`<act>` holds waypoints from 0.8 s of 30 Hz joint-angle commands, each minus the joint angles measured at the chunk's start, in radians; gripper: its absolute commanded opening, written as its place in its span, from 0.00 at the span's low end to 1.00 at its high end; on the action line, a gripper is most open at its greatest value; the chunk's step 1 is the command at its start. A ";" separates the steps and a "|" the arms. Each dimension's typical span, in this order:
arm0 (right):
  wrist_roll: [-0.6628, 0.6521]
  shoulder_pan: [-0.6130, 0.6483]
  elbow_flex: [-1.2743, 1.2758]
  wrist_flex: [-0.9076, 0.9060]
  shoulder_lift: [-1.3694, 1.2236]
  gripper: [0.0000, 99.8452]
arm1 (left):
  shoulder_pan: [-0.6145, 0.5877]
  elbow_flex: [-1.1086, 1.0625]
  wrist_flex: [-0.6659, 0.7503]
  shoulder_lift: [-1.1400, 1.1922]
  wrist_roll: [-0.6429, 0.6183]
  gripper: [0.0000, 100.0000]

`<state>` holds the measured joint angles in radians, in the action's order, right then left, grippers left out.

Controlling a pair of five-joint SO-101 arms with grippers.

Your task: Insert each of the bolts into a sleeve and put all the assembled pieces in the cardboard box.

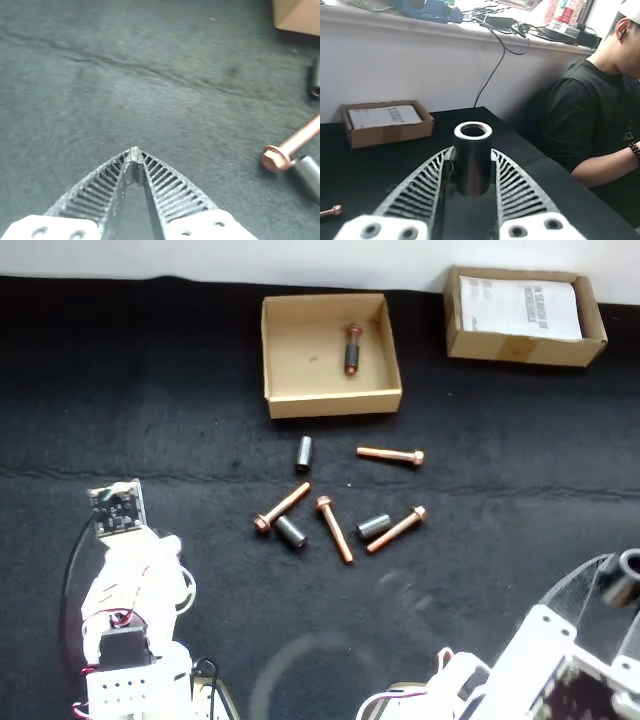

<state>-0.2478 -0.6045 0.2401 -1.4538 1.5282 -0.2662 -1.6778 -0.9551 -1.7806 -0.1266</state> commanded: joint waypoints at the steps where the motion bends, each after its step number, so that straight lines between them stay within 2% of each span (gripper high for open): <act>1: 0.000 -0.090 0.334 0.246 0.137 0.01 | -0.077 -0.008 0.014 -0.028 0.091 0.01; 6: 0.000 -0.228 0.728 0.522 0.320 0.01 | -0.179 -0.007 0.178 -0.028 0.232 0.01; 12: 0.000 -0.426 0.946 0.760 0.305 0.01 | -0.220 0.061 0.358 -0.028 0.261 0.01; 21: -0.003 -0.593 1.224 1.095 0.305 0.01 | -0.097 0.239 0.572 -0.028 0.259 0.01; 24: -0.077 -0.638 1.339 1.228 0.305 0.01 | -0.031 0.295 0.664 -0.025 0.261 0.01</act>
<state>-0.2662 -1.1983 1.5075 -0.3567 1.8213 -0.3644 -1.4676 -0.3767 -1.7806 0.1281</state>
